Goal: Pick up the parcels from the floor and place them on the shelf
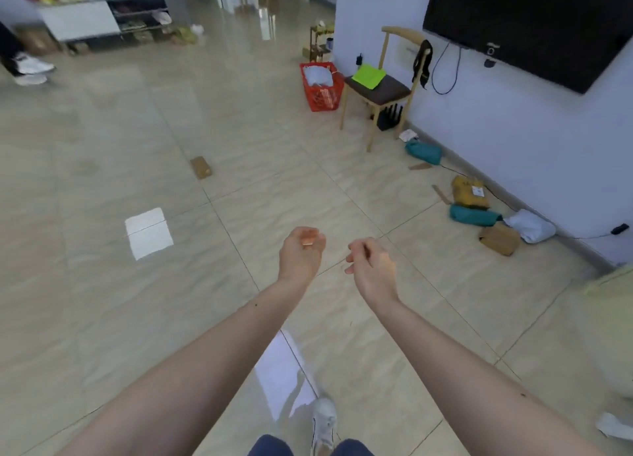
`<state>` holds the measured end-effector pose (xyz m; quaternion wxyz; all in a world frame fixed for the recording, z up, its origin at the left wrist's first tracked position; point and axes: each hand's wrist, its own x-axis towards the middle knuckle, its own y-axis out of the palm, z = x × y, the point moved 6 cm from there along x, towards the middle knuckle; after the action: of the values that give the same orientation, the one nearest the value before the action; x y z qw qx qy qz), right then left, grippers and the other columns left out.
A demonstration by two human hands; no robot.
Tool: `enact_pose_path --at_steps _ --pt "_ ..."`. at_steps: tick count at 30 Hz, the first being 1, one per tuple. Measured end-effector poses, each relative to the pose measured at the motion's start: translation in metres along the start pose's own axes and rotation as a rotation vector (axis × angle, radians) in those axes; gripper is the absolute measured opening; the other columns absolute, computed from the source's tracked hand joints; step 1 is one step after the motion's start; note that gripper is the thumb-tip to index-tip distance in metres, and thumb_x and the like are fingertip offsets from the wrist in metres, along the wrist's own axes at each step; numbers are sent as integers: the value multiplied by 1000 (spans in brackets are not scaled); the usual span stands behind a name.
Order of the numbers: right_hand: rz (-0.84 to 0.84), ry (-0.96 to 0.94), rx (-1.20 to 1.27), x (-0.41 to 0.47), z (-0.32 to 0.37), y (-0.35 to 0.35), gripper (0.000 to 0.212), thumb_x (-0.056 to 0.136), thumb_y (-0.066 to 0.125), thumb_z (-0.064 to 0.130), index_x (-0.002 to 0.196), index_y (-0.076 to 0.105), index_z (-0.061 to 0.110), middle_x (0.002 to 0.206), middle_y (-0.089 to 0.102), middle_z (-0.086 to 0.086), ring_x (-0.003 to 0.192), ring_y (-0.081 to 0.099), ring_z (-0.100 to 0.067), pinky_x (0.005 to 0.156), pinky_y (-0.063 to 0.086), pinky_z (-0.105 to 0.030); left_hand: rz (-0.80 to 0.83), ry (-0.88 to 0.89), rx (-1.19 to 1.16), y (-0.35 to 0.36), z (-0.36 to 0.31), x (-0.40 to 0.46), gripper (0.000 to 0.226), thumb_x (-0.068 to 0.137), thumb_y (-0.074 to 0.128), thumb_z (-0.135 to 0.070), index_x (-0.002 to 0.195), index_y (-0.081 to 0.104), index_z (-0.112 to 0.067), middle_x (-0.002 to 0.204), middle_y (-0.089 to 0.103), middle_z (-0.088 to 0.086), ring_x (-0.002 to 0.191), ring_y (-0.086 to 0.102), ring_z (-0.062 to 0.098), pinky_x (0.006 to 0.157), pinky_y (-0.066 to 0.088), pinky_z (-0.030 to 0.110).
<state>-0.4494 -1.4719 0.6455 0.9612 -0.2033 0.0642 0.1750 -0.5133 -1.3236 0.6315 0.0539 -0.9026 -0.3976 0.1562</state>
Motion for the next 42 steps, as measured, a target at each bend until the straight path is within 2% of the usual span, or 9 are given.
enact_pose_path --at_steps 6,10,14,20,24,31,36,42 --pt "199 -55 -13 67 39 76 21 98 49 25 90 64 12 81 68 -3 68 67 -16 50 40 -7 -183 -85 -59 -51 5 73 23 92 63 -25 111 65 -13 102 66 1 88 62 16 84 53 35" --pt "281 -78 -61 105 62 130 22 97 49 30 89 64 17 78 69 1 62 68 -13 59 44 -21 -261 -100 -80 -87 8 120 20 90 62 -24 107 64 -14 99 67 4 88 62 18 85 53 38" --pt "337 -104 -89 145 92 194 23 96 48 33 88 64 18 77 71 2 62 70 -12 66 50 -32 -318 -108 -94 -130 6 178 16 91 62 -23 105 63 -16 98 68 5 86 61 17 81 50 31" --pt "351 -129 -92 199 138 280 23 96 49 34 87 64 19 78 72 2 64 71 -14 68 51 -36 -335 -120 -91 -193 1 268 22 88 62 -25 107 64 -14 96 69 5 85 62 17 79 51 32" --pt "357 -129 -93 233 165 329 22 96 49 34 86 64 21 76 71 3 62 70 -12 71 52 -37 -348 -126 -83 -228 -7 323 23 89 61 -24 108 64 -12 94 66 2 88 64 19 85 53 38" --pt "387 -135 -112 304 206 411 23 95 49 35 85 63 21 77 72 2 65 71 -16 74 54 -41 -334 -143 -93 -274 -12 423 24 90 62 -27 111 62 -15 100 67 3 102 67 24 91 55 43" --pt "423 -158 -129 365 242 476 21 94 48 37 83 62 25 77 72 2 66 71 -16 77 56 -47 -350 -148 -99 -309 -21 501 30 86 61 -31 112 62 -15 99 67 1 102 67 24 93 54 47" --pt "462 -163 -162 426 284 548 21 94 49 37 83 62 25 78 72 1 67 71 -17 77 57 -46 -376 -180 -115 -352 -31 586 23 88 62 -28 108 63 -16 94 65 -1 102 68 25 92 55 46"
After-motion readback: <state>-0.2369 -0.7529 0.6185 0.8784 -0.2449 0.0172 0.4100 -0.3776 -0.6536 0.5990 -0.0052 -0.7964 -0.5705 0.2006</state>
